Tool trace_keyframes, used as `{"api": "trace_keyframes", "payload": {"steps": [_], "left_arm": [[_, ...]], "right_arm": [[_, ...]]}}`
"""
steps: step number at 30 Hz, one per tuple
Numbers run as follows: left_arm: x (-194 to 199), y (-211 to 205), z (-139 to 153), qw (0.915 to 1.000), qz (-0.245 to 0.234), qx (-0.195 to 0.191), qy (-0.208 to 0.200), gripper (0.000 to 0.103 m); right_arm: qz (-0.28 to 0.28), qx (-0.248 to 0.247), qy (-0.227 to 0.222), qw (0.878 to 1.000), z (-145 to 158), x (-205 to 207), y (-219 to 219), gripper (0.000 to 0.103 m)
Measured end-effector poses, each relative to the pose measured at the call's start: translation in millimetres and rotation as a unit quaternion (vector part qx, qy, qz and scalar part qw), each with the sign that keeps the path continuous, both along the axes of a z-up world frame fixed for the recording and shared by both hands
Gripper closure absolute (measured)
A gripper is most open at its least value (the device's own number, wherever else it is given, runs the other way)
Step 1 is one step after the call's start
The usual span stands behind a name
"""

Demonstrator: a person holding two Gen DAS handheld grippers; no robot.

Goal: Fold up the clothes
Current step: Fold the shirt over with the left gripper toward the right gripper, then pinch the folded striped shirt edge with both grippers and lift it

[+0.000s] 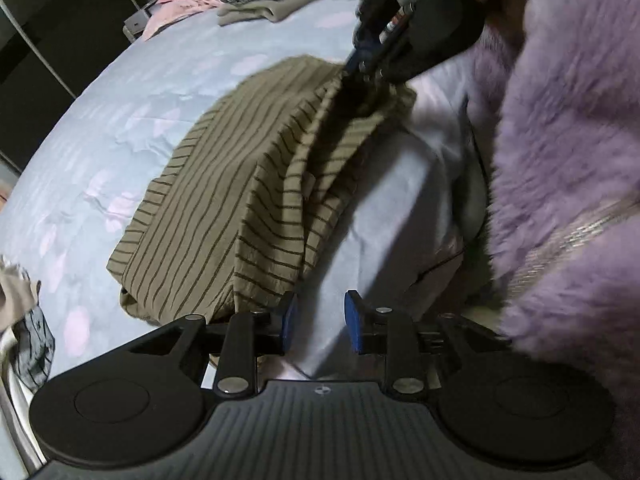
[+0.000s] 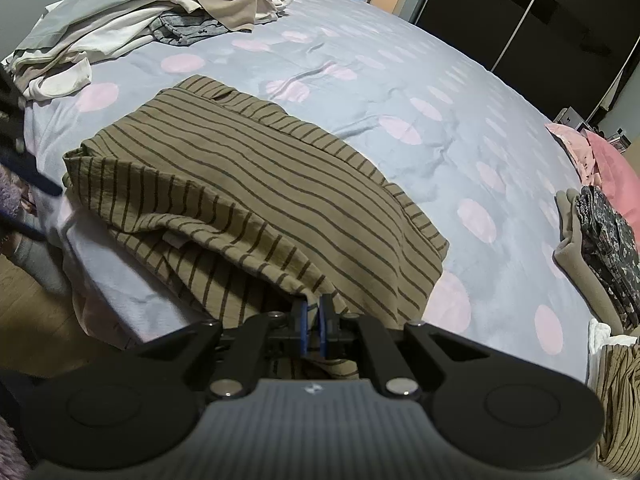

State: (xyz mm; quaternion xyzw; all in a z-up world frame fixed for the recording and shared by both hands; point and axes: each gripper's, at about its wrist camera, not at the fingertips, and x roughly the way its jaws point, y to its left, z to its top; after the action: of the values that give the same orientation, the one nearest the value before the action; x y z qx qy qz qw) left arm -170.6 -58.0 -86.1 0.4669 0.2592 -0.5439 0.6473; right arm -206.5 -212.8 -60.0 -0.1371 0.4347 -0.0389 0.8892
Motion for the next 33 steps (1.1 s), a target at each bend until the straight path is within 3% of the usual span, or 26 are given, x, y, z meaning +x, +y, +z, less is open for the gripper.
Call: {"api": "trace_keyframes", "payload": {"steps": [6, 12, 19, 21, 24, 28, 30, 33], "left_arm": [[7, -12, -22, 0.9989, 0.011, -0.003, -0.046, 0.078], [-1, -14, -26, 0.9931, -0.004, -0.016, -0.116, 0.078], [-21, -17, -48, 0.9729, -0.062, -0.004, -0.223, 0.076], [-26, -18, -55, 0.9653, -0.081, -0.001, -0.248, 0.066], [-26, -21, -61, 0.9631, -0.091, 0.002, -0.253, 0.060], [-17, -25, -66, 0.9622, -0.071, 0.011, -0.263, 0.061], [-10, -25, -59, 0.9685, -0.054, 0.006, -0.243, 0.079], [-3, -24, -40, 0.9793, -0.011, -0.019, -0.201, 0.090]], "right_arm": [[-0.001, -0.002, -0.001, 1.000, 0, -1, 0, 0.096], [-0.003, -0.003, 0.000, 1.000, -1, -1, 0, 0.096], [-0.005, -0.004, -0.002, 1.000, -1, -1, 0, 0.096], [-0.006, -0.003, -0.001, 1.000, -1, -1, -1, 0.096], [-0.007, -0.002, -0.001, 1.000, -1, -1, -2, 0.096], [-0.009, -0.001, -0.001, 1.000, 0, -1, -4, 0.096], [-0.009, 0.000, -0.001, 1.000, 0, -1, -4, 0.096], [-0.004, 0.000, 0.001, 1.000, 0, -4, -3, 0.093]]}}
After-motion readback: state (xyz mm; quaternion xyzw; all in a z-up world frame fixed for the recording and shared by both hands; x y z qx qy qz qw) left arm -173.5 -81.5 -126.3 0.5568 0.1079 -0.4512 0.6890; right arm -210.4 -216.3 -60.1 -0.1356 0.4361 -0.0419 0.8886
